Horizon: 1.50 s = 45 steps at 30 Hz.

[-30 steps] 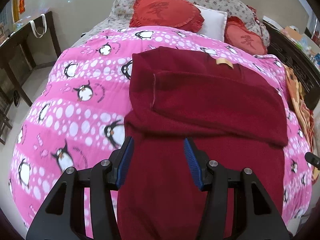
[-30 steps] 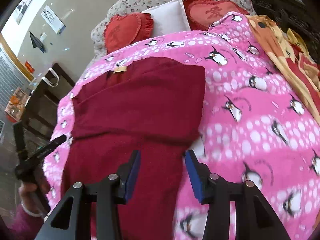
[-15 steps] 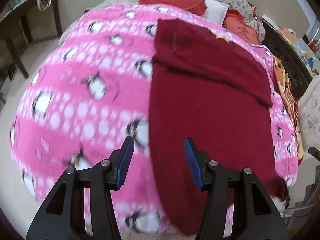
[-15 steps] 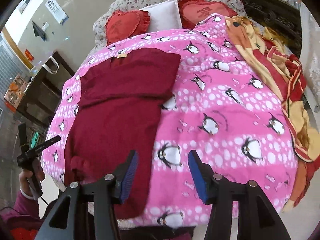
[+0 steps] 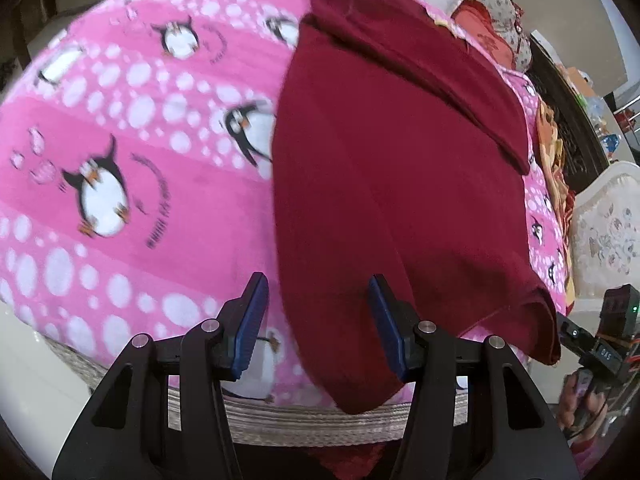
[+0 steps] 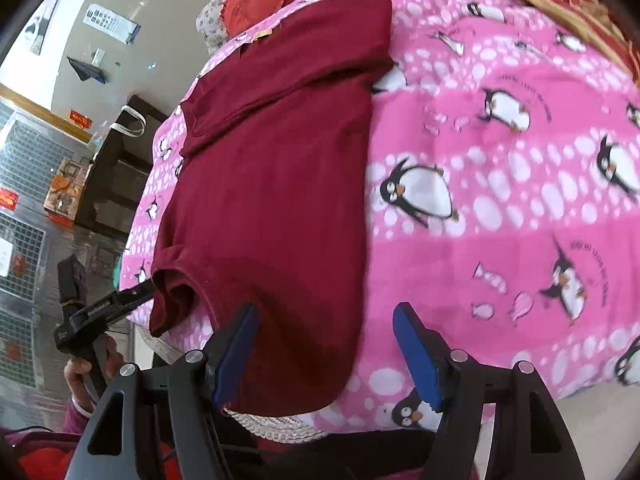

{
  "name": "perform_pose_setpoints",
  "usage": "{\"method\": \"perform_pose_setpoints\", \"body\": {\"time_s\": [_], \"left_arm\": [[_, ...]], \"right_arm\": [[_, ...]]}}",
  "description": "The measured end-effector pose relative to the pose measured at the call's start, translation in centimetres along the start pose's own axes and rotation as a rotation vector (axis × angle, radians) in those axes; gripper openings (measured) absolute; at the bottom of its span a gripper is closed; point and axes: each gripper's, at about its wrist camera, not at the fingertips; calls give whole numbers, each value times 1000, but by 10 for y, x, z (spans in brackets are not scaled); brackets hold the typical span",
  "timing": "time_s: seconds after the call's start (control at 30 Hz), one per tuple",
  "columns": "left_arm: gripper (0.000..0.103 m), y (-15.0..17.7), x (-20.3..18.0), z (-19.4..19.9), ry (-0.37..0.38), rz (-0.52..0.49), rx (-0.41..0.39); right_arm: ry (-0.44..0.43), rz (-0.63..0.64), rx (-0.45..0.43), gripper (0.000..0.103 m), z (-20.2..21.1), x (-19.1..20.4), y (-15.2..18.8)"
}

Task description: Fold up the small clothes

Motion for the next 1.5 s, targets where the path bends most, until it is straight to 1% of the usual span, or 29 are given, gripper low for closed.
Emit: {"method": "perform_pose_setpoints", "body": {"time_s": [0.03, 0.07, 0.13, 0.17, 0.2, 0.27, 0.3, 0.33, 0.37, 0.4, 0.43, 0.5, 0.6, 0.7, 0.8, 0.93, 1.03, 1.07, 1.1, 1.13, 1.17, 1.27, 1.33, 1.4, 1.43, 1.5], "left_arm": [[52, 1, 1, -5, 10, 15, 17], [52, 2, 2, -7, 14, 27, 18], [53, 4, 2, -6, 19, 41, -4], [56, 4, 3, -6, 28, 55, -5], [58, 3, 4, -5, 39, 70, -7], [58, 3, 5, -6, 75, 99, -5], [58, 4, 3, -8, 93, 94, 7], [58, 4, -1, -10, 88, 69, 15], [47, 4, -5, -11, 75, 35, 17], [22, 4, -11, -12, 68, -7, 24], [13, 5, -15, -13, 74, -48, 48], [8, 4, -18, -8, 83, -88, 57], [7, 0, -8, 16, 99, -118, 27], [7, -3, 11, 35, 54, -118, 0], [7, 1, 31, 32, 36, -72, 23], [7, 8, 32, 28, 47, -51, 25], [7, 10, 29, 25, 47, -52, 23], [11, 9, 29, 24, 51, -48, 28], [21, 8, 29, 22, 56, -44, 34], [27, 7, 29, 19, 63, -35, 40], [37, 7, 30, 17, 69, -24, 44], [44, 6, 31, 12, 85, 6, 38], [52, 5, 28, 7, 95, 9, 23], [63, 2, 23, 5, 99, 7, 7], [64, 2, 21, 4, 96, 4, 9], [64, 2, 18, 4, 84, -21, 19]], "right_arm": [[-7, -12, -1, 67, 0, -3, 2], [-8, -20, -1, 67, 0, -5, 3], [-7, -42, 1, 67, 1, -13, 5], [-7, -49, 2, 67, 2, -16, 5], [-7, -53, 2, 67, 3, -18, 4], [-12, -65, 0, 67, 5, -23, 4], [-21, -71, -3, 67, 7, -25, 4], [-33, -78, -6, 67, 8, -27, 5], [-45, -84, -7, 67, 9, -29, 5], [-51, -87, -6, 67, 8, -29, 6], [-59, -91, -1, 67, 8, -30, 7], [-68, -90, 6, 67, 5, -28, 8], [-74, -70, 15, 67, 3, -22, 12], [-93, -43, 24, 67, 3, -17, 15], [-86, -29, 39, 67, -2, -14, 19], [-79, -29, 46, 67, -6, -14, 18], [-63, 8, 62, 68, -6, -8, 20], [-60, 22, 69, 68, -7, -5, 22], [-58, 34, 73, 68, -7, -3, 24], [-57, 55, 77, 68, -8, 0, 26], [-59, 67, 76, 69, -8, 1, 28], [-80, 81, 62, 69, -8, 5, 30], [-121, 75, 45, 69, -10, 6, 30], [-186, 64, 44, 69, -24, 11, 27], [-180, 71, 49, 69, -32, 15, 26], [-162, 102, 41, 69, -35, 21, 27]]}}
Point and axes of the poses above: each gripper's, at about its wrist camera, not at the fingertips, and z roughly against the way its jaws point, x to its left, y to its underside, and after that the axes turned 6 degrees about y, right-handed
